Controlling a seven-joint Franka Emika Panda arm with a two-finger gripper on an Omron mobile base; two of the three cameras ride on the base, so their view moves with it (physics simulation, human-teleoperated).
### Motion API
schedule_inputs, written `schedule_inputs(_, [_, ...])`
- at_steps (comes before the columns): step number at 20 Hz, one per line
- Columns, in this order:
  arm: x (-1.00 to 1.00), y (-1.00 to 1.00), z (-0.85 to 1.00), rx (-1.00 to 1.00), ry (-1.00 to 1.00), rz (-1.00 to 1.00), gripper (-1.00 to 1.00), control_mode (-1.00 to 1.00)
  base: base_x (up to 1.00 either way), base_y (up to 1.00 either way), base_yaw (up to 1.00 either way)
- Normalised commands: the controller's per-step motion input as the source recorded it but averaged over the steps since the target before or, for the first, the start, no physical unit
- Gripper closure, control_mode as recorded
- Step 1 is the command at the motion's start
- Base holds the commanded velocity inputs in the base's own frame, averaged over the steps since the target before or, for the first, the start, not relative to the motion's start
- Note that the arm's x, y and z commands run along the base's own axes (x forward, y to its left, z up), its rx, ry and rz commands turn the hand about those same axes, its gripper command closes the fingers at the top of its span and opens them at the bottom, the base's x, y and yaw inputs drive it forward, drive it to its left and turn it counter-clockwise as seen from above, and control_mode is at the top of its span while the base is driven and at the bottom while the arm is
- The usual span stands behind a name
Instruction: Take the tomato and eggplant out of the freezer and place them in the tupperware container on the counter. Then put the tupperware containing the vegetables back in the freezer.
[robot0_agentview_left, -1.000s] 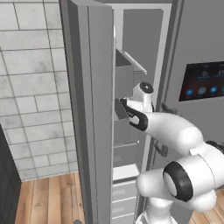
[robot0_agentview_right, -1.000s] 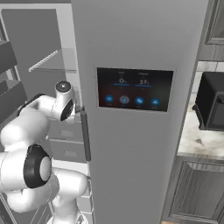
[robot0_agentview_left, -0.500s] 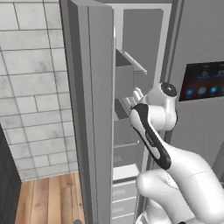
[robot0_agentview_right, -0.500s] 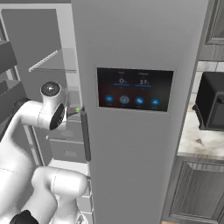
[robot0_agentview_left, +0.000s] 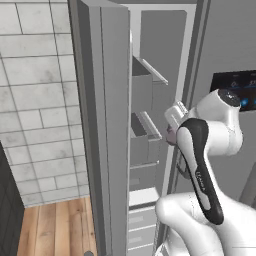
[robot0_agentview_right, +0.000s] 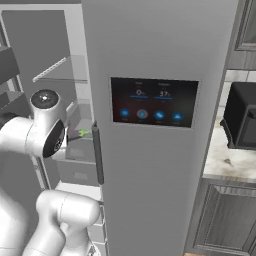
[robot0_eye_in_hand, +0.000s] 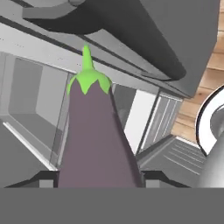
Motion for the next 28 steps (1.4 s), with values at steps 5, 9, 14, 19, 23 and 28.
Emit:
schedule_inputs(5, [-0.89, -0.36, 0.57, -0.01, 0.15, 0.09, 1.0, -1.0, 0.0, 0.0, 0.0])
schedule_inputs(9, [-0.78, -0.38, 0.47, -0.09, 0.05, 0.17, 1.0, -1.0, 0.0, 0.0, 0.0])
schedule_inputs(14, [-0.54, -0.46, 0.24, -0.2, -0.01, 0.26, 1.0, -1.0, 0.0, 0.0, 0.0])
schedule_inputs(19, [-0.26, -0.51, 0.01, -0.23, -0.01, 0.29, 1.0, -1.0, 0.0, 0.0, 0.0])
schedule_inputs(23, [-0.16, -0.44, 0.0, -0.25, 0.0, 0.23, 1.0, -1.0, 0.0, 0.0, 0.0])
schedule_inputs(28, [-0.06, -0.07, 0.0, -0.05, 0.0, 0.03, 1.0, 1.0, -0.61, -0.29, 0.06])
